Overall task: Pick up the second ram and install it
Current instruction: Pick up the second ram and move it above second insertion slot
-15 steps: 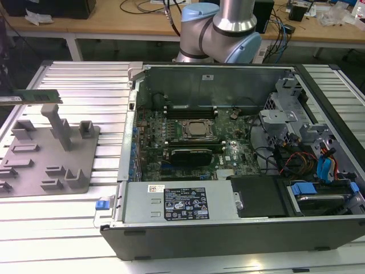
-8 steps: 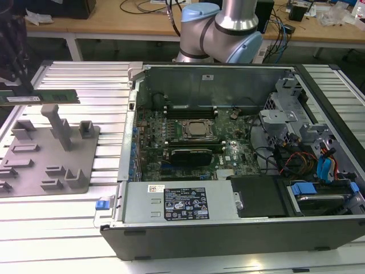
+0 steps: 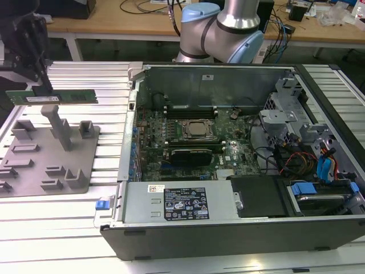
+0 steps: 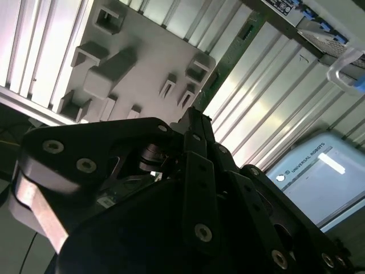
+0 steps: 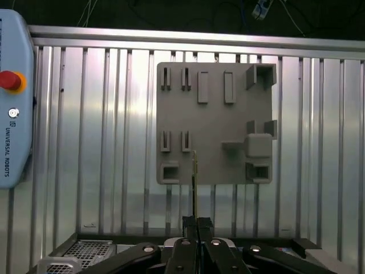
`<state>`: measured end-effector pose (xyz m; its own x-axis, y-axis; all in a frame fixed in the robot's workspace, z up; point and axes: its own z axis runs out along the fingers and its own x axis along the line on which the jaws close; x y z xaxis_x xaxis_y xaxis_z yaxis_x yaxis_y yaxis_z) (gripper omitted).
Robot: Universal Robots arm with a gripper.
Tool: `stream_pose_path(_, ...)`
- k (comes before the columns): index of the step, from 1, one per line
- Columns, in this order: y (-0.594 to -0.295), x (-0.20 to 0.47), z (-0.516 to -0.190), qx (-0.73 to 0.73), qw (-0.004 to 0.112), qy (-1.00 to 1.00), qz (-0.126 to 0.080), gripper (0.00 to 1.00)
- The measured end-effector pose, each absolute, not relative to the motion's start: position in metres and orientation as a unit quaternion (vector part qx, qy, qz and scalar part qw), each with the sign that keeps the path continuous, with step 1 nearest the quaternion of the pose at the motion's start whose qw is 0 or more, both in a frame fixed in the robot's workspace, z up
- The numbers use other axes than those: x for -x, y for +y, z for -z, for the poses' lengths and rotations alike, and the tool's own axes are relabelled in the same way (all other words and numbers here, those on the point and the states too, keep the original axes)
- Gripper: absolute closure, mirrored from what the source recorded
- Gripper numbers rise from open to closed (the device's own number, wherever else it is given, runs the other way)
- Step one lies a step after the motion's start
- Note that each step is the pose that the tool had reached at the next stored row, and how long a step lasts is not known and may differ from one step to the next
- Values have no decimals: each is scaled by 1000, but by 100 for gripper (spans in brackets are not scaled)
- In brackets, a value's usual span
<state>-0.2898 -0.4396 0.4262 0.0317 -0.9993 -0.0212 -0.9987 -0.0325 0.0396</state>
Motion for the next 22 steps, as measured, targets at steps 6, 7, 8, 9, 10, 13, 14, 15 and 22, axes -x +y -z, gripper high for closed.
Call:
stream_pose_path(6, -440, 271, -426, -718, 7, -696, 21, 91)
stream_pose_path(7, -440, 266, -426, -718, 7, -696, 21, 91)
stream_pose_path(8, -440, 262, -426, -718, 7, -696, 21, 91)
stream_pose_path(9, -440, 260, -426, -718, 7, -696, 21, 91)
stream_pose_path(10, -440, 257, -426, -718, 7, -696, 21, 91)
stream_pose_path(13, -440, 247, -426, -718, 7, -695, 21, 91)
stream_pose_path(14, -440, 243, -426, -718, 7, -695, 21, 91)
stream_pose_path(15, -440, 240, -426, -718, 7, -696, 22, 91)
stream_pose_path(22, -440, 208, -426, -718, 7, -696, 22, 91)
